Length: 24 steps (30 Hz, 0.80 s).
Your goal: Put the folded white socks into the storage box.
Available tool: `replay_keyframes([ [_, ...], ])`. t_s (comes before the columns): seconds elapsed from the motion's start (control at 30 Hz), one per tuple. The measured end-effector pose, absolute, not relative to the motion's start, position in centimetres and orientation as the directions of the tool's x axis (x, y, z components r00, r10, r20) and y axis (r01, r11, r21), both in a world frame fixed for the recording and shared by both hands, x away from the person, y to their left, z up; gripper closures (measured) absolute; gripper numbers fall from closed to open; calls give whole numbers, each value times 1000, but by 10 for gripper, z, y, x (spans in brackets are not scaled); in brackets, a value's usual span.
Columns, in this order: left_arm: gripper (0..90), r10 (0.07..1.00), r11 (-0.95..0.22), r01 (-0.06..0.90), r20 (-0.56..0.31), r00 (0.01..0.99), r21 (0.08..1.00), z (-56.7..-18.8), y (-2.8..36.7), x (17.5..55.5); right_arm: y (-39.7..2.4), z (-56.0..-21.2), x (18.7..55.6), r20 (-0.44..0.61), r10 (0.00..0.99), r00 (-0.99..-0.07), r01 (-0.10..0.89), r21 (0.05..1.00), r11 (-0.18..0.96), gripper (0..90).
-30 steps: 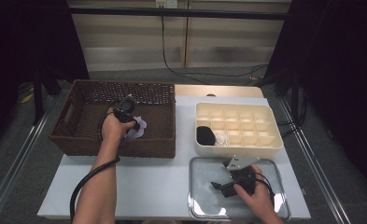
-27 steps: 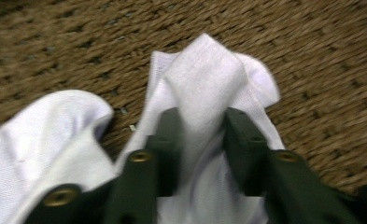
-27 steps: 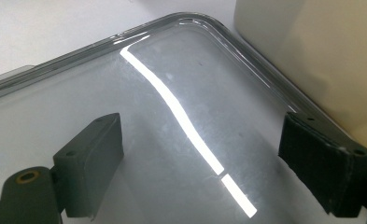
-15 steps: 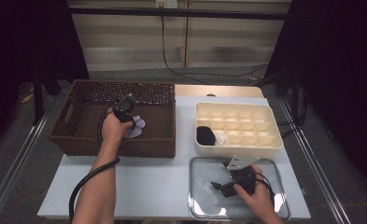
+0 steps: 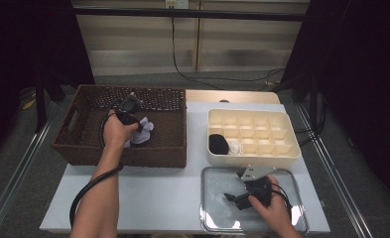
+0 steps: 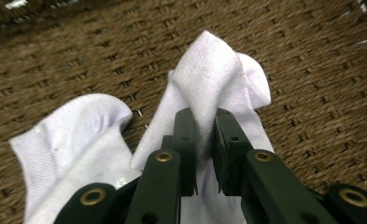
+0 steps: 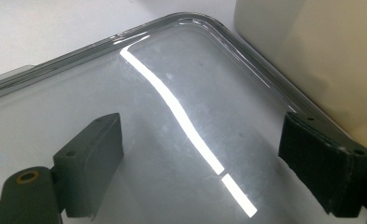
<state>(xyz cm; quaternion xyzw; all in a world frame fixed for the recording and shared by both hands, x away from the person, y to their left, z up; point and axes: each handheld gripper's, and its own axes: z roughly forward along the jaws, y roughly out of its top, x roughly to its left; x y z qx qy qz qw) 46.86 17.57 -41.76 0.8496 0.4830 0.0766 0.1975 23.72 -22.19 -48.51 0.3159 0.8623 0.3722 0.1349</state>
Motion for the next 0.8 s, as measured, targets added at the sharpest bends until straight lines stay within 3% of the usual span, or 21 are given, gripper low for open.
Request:
replay_keyframes([
  [0.2,809,850,-429,805,-119,514,409,-401,178,468,-222,-485,237,1,646,-763,445,726,524,130],
  [0.8,809,839,-428,804,-149,523,413,-367,183,455,-222,-485,237,1,646,-763,446,725,525,130],
])
